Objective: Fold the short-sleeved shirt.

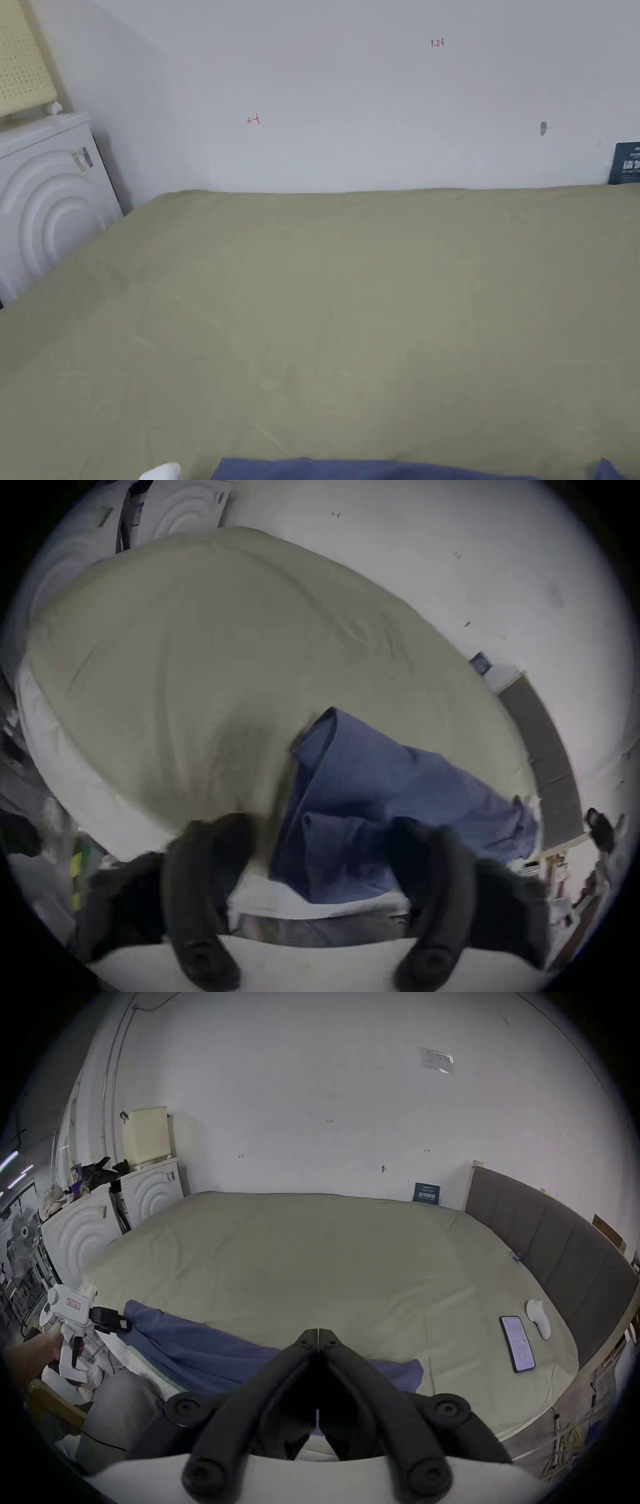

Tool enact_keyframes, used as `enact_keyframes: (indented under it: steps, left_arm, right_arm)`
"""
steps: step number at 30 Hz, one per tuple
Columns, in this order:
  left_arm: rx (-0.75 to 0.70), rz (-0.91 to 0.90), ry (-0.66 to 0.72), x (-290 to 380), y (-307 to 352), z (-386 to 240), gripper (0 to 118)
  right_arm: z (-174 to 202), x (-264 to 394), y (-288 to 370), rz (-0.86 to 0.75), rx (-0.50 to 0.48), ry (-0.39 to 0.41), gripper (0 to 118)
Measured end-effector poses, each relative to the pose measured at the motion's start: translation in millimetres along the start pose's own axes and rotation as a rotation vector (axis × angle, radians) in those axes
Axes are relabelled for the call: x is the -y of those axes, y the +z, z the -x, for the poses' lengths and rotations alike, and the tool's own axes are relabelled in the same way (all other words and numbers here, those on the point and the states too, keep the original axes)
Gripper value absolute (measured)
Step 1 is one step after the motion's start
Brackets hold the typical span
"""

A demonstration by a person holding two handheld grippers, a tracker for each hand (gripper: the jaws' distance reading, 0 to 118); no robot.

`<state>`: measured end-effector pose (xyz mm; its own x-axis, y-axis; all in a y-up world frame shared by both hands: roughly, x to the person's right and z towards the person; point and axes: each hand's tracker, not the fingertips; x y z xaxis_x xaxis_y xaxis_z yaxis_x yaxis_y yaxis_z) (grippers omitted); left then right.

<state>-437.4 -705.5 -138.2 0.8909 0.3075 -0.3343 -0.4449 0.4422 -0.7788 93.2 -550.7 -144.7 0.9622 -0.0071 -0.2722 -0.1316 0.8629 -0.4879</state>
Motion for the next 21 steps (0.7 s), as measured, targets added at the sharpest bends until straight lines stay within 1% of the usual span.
enact_keyframes:
  steps: [1,2,3,5,6,7,9,11,13,17,21]
  left_arm:
    - [-0.114,-0.016,-0.054,0.3,2.5,-6.9,56]
    - [-0.085,-0.011,-0.076,0.7,7.6,-9.5,28]
    - [0.043,-0.016,-0.043,-0.2,12.6,-4.2,8]
    - [0.07,-0.003,0.021,-6.0,24.3,-10.9,7]
    - [0.074,-0.046,0.029,-7.3,33.0,-17.5,7]
    - [0.106,-0.084,0.028,-10.4,38.9,-15.5,7]
    - [0.138,-0.152,0.0,-14.6,59.4,-34.3,7]
    - [0.197,-0.167,-0.08,-18.5,71.7,-51.3,7]
    - [0.224,-0.198,-0.169,-16.9,82.1,-81.9,7]
    - [0.302,-0.189,-0.358,-1.5,82.9,-148.0,7]
    - [0.397,-0.11,-0.43,23.7,55.6,-202.0,7]
  right_arm:
    - [1.6,0.1,-0.9,0.002,-0.001,0.003,0]
    - [2.8,0.2,-1.4,0.005,-0.003,0.008,0]
    - [3.4,0.5,-1.4,0.006,-0.003,0.009,0]
    - [2.0,1.0,0.0,0.01,-0.009,0.004,0]
    - [1.4,1.3,1.1,0.011,-0.01,0.001,0]
    - [0.1,1.7,3.2,0.011,-0.009,-0.004,0]
    - [-5.1,3.0,8.1,0.005,0.0,-0.011,0]
    - [-9.4,2.8,12.7,0.003,0.01,-0.022,0]
    - [-16.3,4.1,16.9,-0.003,0.016,-0.039,0]
    - [-24.5,5.3,24.0,-0.014,0.029,-0.06,0]
    - [-29.1,8.6,27.9,-0.013,0.044,-0.063,0]
